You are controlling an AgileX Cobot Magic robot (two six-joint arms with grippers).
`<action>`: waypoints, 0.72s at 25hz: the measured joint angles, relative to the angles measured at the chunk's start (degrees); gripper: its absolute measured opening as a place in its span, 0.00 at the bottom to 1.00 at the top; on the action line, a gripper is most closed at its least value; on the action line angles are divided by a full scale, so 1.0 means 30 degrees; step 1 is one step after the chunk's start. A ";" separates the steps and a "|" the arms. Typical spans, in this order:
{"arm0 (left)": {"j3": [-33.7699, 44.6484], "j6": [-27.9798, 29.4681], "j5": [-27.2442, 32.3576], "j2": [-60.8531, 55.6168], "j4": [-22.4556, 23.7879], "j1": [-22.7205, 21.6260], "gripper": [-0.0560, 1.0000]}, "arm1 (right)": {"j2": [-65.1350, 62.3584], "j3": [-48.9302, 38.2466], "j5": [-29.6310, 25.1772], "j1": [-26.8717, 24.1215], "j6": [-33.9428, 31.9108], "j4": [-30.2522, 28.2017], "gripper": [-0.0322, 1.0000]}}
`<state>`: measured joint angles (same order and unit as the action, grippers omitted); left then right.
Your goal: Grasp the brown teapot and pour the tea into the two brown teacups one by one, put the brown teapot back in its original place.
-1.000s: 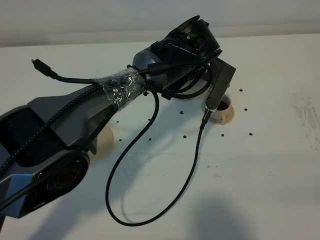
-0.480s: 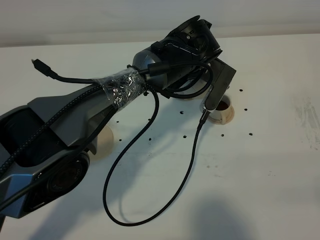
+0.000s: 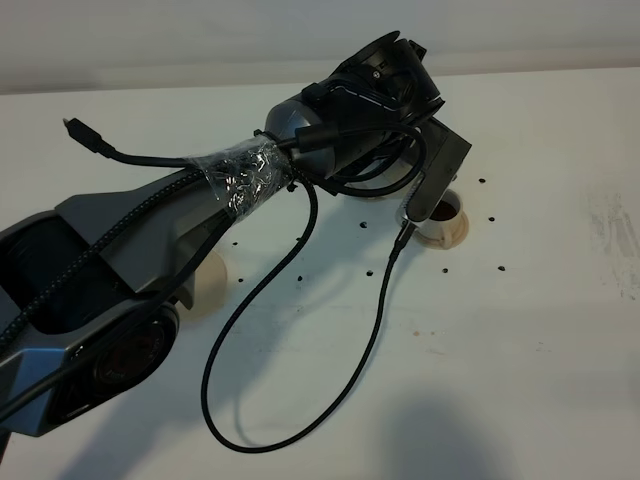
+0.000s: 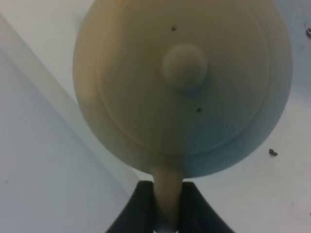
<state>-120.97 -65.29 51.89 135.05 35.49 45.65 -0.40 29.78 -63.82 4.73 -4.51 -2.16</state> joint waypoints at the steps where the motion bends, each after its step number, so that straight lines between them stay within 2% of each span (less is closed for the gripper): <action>1: 0.0000 -0.0078 0.0000 0.0000 0.0000 0.0000 0.06 | 0.0000 0.0000 0.0000 0.0000 0.0000 0.0000 0.50; 18: 0.0000 -0.0787 0.0000 0.0000 0.0100 0.0000 0.06 | 0.0000 0.0000 0.0000 0.0000 0.0000 0.0000 0.50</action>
<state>-120.97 -67.65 51.89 135.05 35.79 45.65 -0.40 29.78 -63.82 4.73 -4.51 -2.16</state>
